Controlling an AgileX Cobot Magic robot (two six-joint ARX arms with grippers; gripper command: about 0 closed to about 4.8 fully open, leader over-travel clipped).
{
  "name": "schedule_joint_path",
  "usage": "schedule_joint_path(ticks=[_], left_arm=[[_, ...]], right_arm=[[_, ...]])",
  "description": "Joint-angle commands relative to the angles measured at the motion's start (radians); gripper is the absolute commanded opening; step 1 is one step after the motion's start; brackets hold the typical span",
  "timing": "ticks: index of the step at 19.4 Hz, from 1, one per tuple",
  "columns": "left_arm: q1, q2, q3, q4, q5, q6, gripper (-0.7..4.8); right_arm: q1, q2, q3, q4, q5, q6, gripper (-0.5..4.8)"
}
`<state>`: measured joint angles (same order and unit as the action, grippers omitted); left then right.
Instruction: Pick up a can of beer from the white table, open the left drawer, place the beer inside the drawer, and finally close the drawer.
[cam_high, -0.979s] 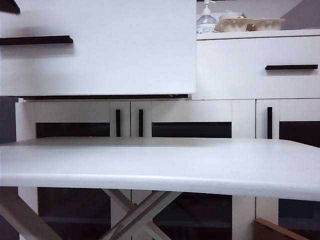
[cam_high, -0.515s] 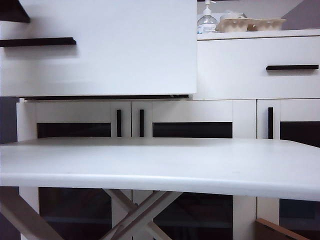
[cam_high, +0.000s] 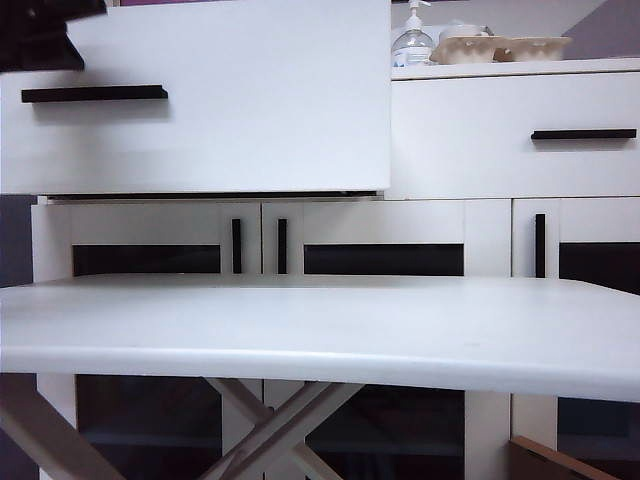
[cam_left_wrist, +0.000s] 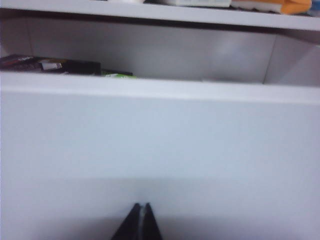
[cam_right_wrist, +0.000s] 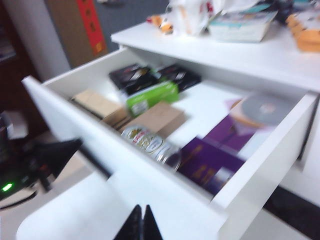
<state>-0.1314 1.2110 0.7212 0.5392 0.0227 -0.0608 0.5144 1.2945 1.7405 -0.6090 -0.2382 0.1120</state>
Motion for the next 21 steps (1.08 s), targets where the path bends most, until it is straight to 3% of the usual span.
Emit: schedule_joint_path(ticks=[1,10,21], left_arm=[[0.000,0.019,0.004,0.034,0.000,0.000,-0.07],[0.000,0.175,0.198,0.014,0.026,0.000,-0.07],[0.000,0.275,0.256,0.024,0.024,-0.025,-0.06]], right_arm=[[0.002,-0.008,0.005,-0.039,0.000,0.003,-0.01],[0.002,-0.009,0.005,-0.136,0.000,-0.003,-0.01],[0.002,-0.009,0.005,-0.204,0.000,-0.012,-0.01]])
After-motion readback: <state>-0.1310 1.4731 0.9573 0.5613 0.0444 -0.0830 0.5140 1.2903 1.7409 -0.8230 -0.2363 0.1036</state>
